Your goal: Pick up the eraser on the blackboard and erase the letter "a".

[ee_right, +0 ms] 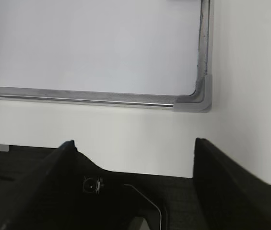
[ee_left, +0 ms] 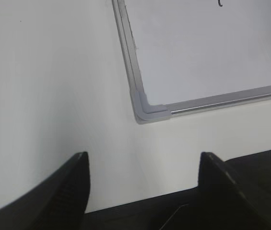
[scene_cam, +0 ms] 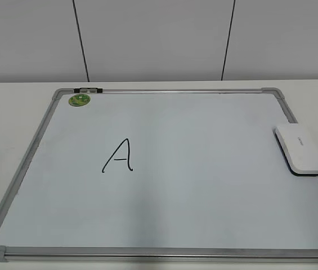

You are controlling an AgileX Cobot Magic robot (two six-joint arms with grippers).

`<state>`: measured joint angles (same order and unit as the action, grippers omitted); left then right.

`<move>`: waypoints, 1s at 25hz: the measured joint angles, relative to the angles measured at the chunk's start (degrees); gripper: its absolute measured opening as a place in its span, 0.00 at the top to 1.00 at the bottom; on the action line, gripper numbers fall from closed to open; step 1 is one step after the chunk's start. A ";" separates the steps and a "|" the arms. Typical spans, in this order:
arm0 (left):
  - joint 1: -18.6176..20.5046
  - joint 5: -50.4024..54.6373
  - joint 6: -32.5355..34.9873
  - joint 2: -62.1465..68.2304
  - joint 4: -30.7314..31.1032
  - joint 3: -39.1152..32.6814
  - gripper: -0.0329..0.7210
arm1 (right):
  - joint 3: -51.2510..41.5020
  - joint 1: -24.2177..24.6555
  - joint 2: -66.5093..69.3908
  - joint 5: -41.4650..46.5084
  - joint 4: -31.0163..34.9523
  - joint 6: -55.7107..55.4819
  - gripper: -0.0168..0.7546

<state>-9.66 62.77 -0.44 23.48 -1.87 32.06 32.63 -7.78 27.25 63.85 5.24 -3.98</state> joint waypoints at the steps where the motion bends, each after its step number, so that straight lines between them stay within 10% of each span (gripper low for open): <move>1: -0.11 0.12 -0.08 -1.28 0.39 -0.29 0.27 | -0.77 0.00 -2.20 0.28 -0.78 0.00 0.26; 25: -1.31 0.22 -8.17 -7.21 10.75 -2.74 0.27 | -4.60 0.00 -14.94 0.88 -4.73 1.71 0.26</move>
<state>-10.97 62.99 -8.61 16.27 8.87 29.33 28.03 -7.78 12.31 64.73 0.50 -2.27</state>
